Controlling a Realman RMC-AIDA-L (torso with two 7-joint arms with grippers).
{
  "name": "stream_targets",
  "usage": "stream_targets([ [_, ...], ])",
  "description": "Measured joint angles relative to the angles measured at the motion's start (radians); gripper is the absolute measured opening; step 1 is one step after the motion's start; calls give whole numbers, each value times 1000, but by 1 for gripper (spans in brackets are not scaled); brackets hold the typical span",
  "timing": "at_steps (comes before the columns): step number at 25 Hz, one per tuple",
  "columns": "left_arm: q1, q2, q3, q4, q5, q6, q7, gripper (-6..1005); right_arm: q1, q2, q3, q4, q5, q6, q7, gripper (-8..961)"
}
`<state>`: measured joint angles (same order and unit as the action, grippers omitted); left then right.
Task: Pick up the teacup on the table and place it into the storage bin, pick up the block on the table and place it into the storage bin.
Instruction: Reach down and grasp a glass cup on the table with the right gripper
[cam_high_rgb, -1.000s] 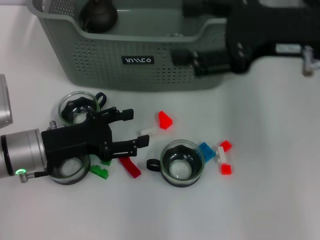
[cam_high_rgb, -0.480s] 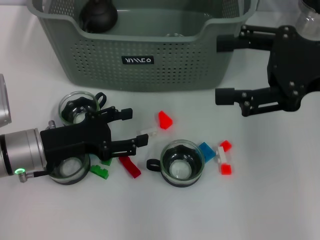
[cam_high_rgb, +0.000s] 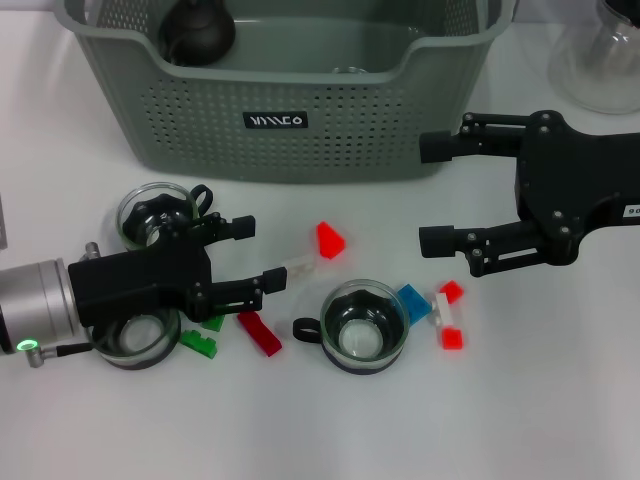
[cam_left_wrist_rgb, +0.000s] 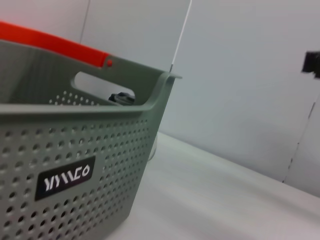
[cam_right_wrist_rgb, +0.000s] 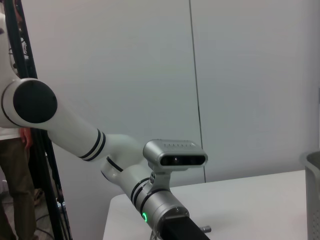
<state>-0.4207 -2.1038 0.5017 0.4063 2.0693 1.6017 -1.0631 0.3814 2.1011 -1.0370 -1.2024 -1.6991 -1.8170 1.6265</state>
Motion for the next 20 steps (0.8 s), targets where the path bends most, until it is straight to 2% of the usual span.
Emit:
stream_targets([
  [20, -24, 3, 13, 25, 1, 18, 41, 859, 14, 2, -11, 76, 3, 67, -107, 917],
])
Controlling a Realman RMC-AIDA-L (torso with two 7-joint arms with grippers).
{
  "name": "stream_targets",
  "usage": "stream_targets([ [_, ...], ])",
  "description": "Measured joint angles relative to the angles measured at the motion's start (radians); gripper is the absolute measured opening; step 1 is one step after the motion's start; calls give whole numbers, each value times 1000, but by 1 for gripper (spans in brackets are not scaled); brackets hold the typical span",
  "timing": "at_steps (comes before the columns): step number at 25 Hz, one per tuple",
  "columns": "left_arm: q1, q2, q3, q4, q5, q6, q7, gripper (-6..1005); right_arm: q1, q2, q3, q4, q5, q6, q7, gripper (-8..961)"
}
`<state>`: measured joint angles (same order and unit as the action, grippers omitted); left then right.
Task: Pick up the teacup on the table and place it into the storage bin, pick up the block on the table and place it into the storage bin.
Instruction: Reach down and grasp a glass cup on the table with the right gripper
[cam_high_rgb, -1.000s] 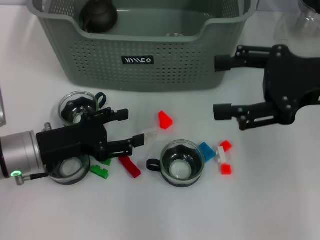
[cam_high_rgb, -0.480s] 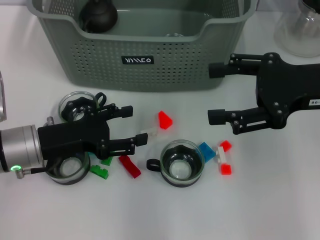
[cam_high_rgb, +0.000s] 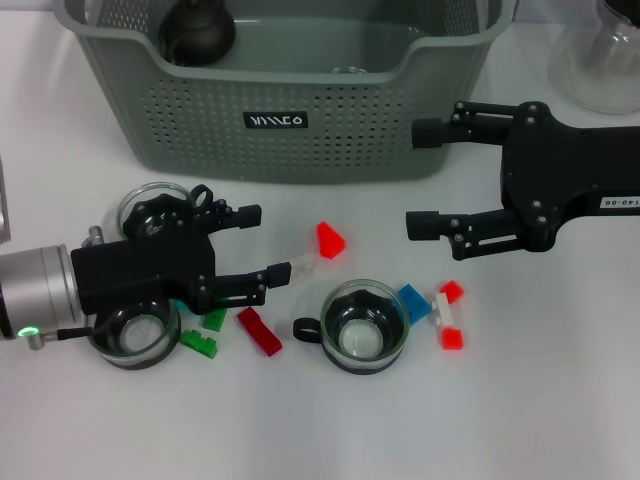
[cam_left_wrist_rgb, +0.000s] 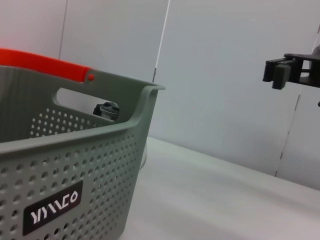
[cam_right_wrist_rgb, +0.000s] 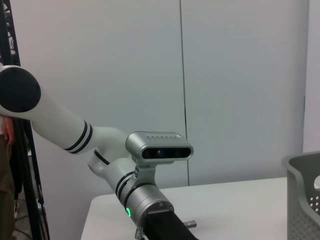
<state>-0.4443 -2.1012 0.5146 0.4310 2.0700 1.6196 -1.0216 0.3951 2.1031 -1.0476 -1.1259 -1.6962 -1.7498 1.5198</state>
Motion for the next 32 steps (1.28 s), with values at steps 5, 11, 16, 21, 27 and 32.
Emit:
stream_targets([
  [5, 6, 0, 5, 9, 4, 13, 1, 859, 2, 0, 0, 34, 4, 3, -13, 917],
  [11, 0, 2, 5, 24, 16, 26, -19, 859, 7, -3, 12, 45, 4, 6, 10, 917],
  [16, -5, 3, 7, 40, 17, 33, -32, 859, 11, -3, 10, 47, -1, 24, 17, 917],
  [21, -14, 6, 9, 42, 27, 27, -32, 859, 17, 0, 3, 61, 3, 37, 25, 917],
  [27, -27, 12, 9, 42, 27, 25, -28, 859, 20, 2, 2, 84, 7, 36, 48, 916],
  [32, -33, 14, 8, 42, 27, 25, -27, 859, 20, 0, 1, 84, 7, 32, 51, 916],
])
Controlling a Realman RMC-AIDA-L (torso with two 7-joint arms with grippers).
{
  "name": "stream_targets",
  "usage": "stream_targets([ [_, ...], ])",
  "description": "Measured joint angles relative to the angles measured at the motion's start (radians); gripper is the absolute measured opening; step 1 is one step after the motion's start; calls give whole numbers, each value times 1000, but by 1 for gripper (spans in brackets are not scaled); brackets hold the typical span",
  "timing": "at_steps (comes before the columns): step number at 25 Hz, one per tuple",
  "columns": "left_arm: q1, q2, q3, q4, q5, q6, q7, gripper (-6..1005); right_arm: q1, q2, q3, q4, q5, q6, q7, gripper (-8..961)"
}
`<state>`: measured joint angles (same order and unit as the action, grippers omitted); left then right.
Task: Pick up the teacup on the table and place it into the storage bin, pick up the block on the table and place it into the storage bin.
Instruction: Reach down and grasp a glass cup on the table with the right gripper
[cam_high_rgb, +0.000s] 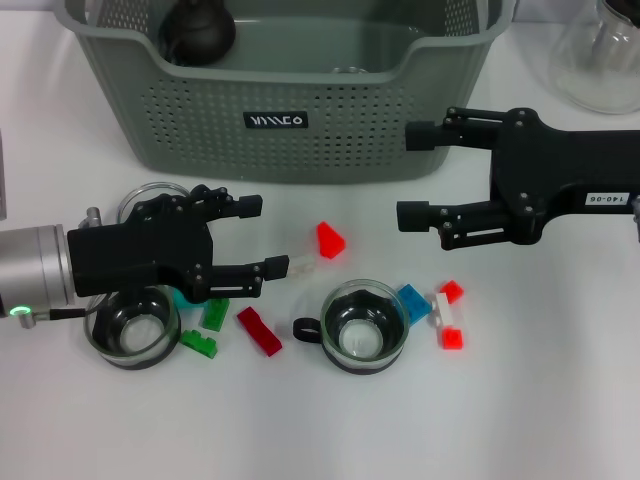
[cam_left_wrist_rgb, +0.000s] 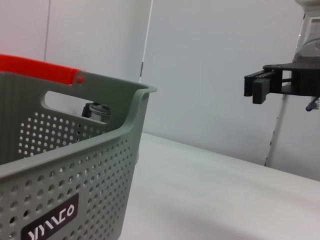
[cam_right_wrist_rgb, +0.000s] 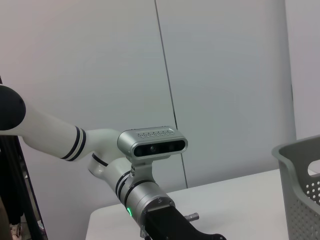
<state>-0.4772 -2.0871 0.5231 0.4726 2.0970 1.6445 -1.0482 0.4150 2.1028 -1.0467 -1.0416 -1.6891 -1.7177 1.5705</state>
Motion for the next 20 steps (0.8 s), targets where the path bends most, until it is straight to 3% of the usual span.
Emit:
stream_targets([
  [20, -23, 10, -2, 0, 0, -17, 2, 859, -7, -4, 11, 15, -11, 27, -1, 917],
])
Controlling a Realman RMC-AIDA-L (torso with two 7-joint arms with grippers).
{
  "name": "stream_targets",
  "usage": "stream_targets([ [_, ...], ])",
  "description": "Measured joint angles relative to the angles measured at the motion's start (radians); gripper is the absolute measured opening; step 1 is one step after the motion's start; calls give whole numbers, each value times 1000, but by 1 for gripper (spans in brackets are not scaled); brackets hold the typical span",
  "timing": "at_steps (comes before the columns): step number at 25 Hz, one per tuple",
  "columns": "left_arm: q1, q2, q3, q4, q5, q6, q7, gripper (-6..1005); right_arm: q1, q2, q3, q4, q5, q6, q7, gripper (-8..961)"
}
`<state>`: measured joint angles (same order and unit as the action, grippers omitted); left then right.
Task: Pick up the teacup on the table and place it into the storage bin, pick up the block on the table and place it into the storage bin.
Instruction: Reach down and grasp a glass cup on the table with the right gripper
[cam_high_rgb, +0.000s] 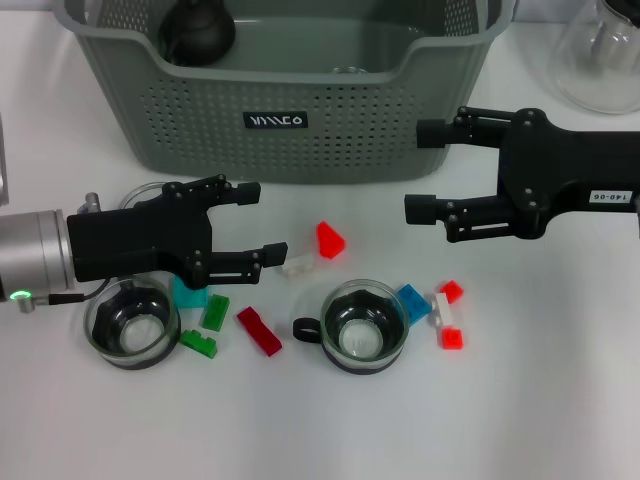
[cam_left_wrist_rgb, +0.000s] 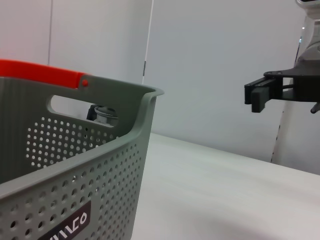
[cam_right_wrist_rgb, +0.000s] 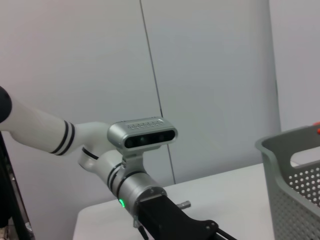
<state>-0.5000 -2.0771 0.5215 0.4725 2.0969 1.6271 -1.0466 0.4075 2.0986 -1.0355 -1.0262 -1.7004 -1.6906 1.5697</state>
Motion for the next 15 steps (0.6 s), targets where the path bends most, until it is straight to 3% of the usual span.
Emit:
stream_targets([
  [15, -9, -22, -19, -12, -10, -31, -43, 860, 40, -10, 51, -13, -175, -7, 38, 917],
])
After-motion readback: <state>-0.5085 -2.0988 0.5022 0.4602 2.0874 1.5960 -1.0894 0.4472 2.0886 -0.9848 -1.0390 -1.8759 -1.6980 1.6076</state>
